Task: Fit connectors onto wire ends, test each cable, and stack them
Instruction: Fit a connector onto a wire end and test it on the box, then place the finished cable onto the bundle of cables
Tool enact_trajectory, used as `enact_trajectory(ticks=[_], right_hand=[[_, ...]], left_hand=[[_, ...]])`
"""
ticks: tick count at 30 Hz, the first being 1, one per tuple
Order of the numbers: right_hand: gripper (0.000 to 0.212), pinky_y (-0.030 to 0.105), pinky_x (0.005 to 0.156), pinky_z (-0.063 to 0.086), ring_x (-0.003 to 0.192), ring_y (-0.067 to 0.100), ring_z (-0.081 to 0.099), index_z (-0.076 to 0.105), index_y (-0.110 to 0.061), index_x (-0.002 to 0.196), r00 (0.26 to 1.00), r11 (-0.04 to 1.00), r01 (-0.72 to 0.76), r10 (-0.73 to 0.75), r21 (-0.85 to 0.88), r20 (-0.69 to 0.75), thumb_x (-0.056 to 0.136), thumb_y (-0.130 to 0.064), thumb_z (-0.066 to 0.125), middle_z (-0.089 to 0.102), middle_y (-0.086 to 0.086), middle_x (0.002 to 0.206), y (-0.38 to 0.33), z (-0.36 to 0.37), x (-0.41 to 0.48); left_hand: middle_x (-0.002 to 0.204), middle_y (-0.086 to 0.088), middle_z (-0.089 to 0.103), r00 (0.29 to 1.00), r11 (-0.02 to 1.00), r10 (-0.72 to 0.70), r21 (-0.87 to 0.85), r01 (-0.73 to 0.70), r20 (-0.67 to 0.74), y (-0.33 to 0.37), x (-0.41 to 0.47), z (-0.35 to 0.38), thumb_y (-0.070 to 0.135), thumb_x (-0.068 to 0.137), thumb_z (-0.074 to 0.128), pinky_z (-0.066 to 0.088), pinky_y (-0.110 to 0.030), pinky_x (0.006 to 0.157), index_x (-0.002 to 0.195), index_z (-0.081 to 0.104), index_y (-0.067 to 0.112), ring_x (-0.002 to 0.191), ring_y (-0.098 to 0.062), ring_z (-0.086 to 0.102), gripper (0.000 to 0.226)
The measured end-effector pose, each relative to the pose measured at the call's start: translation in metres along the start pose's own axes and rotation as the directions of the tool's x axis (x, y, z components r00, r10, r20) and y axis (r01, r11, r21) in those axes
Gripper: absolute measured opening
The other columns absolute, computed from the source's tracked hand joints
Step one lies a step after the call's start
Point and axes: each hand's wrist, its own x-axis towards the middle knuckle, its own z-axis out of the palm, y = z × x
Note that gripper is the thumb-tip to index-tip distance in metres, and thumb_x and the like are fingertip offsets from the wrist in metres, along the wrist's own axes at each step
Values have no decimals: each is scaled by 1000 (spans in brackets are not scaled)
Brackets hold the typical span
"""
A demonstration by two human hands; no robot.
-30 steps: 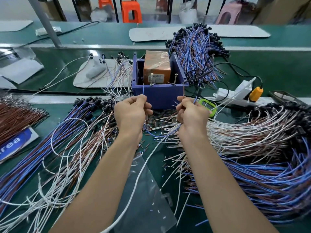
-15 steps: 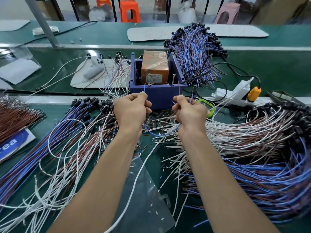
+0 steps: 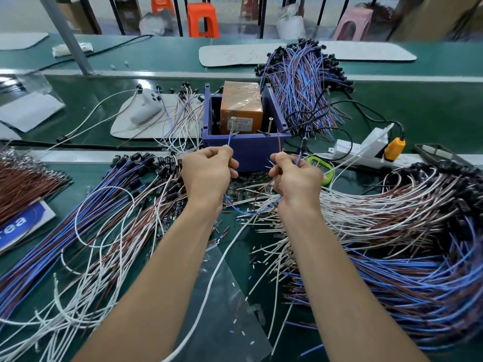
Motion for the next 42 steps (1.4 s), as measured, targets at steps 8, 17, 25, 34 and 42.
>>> enact_trajectory(ticks=[8,17,25,34,42], right_hand=[[23,26,45,31,37,10,36,71,-12,69,1000,999,8,-9,-52,-7,92,-14,70,61,1,50,-1,1,2],[24,28,48,30,37,11,35,71,-14,63,1000,994,11,-9,-113,19,87,-15,72,57,0,48,-6,6,2],[20,26,43,30,40,12,37,73,-11,70,1000,998,16,-16,-55,-3,90,-11,70,56,-1,47,-5,-6,-3],[34,18,39,22,35,11,30,75,-15,61,962,990,-59,92,-132,257,92,-6,66,47,1,43,-15,-37,-44],[16,20,39,18,36,8,25,71,4,94,944,956,-116,190,-268,268,97,-7,60,58,8,57,-55,-114,-63]], left_hand=[[56,0,69,999,999,31,17,-32,39,-5,1,-1,15,92,70,48,-24,50,74,73,12,43,-12,57,19],[56,-1,69,998,999,25,-21,-24,58,-6,2,1,12,92,70,46,-19,47,75,73,11,42,-11,57,18],[58,-2,69,999,999,25,-32,-24,44,-4,-1,-2,13,93,70,49,-21,50,74,73,11,45,-14,59,19],[79,-5,79,927,996,-41,-58,68,374,-3,-49,6,7,91,73,57,-19,72,76,80,15,74,-11,73,18],[54,4,51,817,972,-234,99,214,526,-5,-83,37,27,71,71,34,-23,48,60,68,18,48,-12,42,15]])
